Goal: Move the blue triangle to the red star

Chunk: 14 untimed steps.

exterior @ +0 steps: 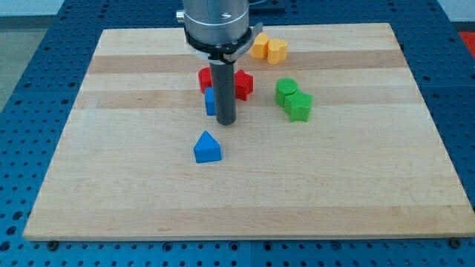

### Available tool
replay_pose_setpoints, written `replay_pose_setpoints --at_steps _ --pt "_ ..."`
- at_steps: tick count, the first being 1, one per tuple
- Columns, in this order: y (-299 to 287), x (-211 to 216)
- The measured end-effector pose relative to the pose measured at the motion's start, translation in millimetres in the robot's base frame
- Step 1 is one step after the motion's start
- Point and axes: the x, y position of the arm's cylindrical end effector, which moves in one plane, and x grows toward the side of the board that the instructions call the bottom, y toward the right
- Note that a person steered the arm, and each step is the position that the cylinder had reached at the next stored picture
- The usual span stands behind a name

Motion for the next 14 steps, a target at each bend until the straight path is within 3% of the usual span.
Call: replay_pose_setpoints --at_steps 3,6,8,9,11,14 --pt "-17.6 -6.0" --pt "-51.4 21.8" --pt "-52.5 99.7" --pt "-52.2 118.2" --pt "-20.7 101.2" --pt "-33.3 74.1"
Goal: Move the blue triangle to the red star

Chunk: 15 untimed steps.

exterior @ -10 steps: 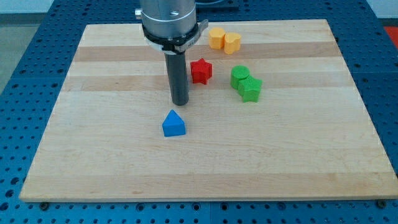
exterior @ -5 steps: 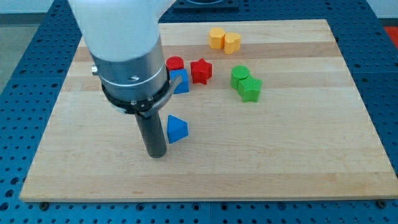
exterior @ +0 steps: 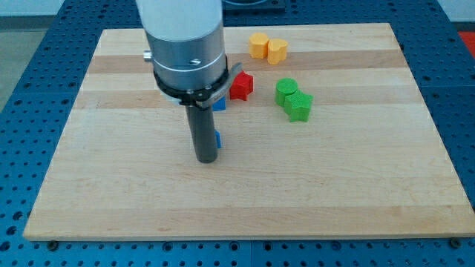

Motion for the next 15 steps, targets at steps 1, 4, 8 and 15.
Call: replay_pose_setpoints --at_steps 1,4,8,15 --pt "-19.0 0.0" --pt "-6.3 -20.9" --pt "23.9 -54.9" --pt "-31.3 -75.6"
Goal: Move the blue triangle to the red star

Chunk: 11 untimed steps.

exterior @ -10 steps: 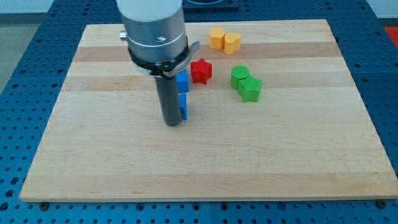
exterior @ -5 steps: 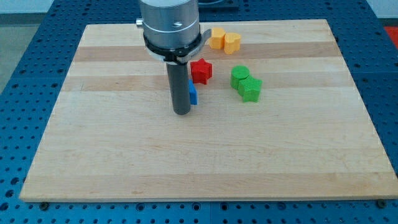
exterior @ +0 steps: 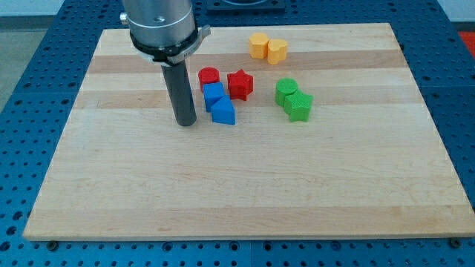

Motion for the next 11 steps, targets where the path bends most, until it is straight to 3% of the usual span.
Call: replay_pose_setpoints --at_steps 11 --pt "64.8 5.4"
